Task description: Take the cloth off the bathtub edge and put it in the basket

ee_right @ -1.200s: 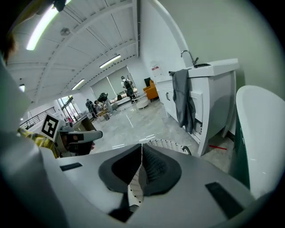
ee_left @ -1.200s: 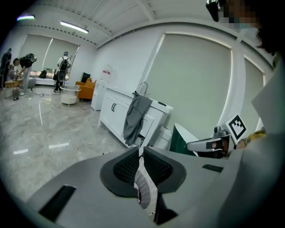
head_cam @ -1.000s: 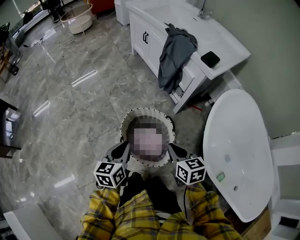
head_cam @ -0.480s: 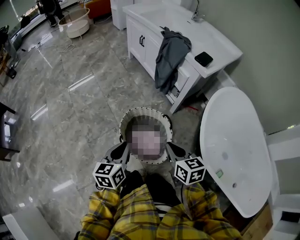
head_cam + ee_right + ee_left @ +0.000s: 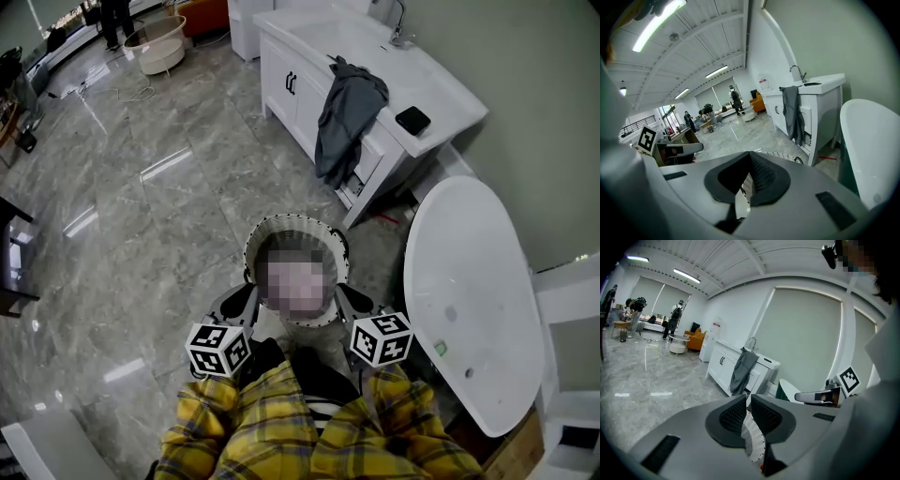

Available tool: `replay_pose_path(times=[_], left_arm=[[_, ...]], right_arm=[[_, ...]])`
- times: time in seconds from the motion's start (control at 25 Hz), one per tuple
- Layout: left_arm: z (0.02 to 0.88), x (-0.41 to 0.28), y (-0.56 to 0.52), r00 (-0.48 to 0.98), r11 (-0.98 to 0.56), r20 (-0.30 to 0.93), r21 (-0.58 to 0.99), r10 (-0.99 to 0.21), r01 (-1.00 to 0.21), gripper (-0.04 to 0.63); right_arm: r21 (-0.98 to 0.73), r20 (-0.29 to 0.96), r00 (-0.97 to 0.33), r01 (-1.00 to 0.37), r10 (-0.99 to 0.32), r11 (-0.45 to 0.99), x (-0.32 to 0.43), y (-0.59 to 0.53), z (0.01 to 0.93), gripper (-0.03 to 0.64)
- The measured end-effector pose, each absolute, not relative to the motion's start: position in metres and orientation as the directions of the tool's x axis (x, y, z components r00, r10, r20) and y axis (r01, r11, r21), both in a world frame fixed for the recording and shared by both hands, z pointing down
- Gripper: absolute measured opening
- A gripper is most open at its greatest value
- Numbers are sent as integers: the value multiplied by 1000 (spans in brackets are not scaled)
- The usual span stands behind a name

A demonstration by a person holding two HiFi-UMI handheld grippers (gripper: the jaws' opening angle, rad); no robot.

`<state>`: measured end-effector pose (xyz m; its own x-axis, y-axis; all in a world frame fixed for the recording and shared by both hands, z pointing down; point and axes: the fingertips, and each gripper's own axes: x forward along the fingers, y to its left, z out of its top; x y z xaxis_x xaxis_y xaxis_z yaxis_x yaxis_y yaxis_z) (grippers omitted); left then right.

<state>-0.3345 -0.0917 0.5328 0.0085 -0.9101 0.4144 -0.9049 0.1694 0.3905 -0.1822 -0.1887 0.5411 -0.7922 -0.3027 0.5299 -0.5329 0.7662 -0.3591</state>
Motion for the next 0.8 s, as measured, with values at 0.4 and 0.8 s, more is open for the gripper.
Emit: replay_pose_path(times=[0.4,0.8], left_arm=[[543,-346,-78,2,199,440,409,-898,-890,46],[571,-357,-84,-2,236,476,431,-880,-871,46]], right_arm=[[-341,576,-769,-534,-277,774,-193,-182,553,26],[-300,631,-736,-524,-246,797,-205,-180,570,26]])
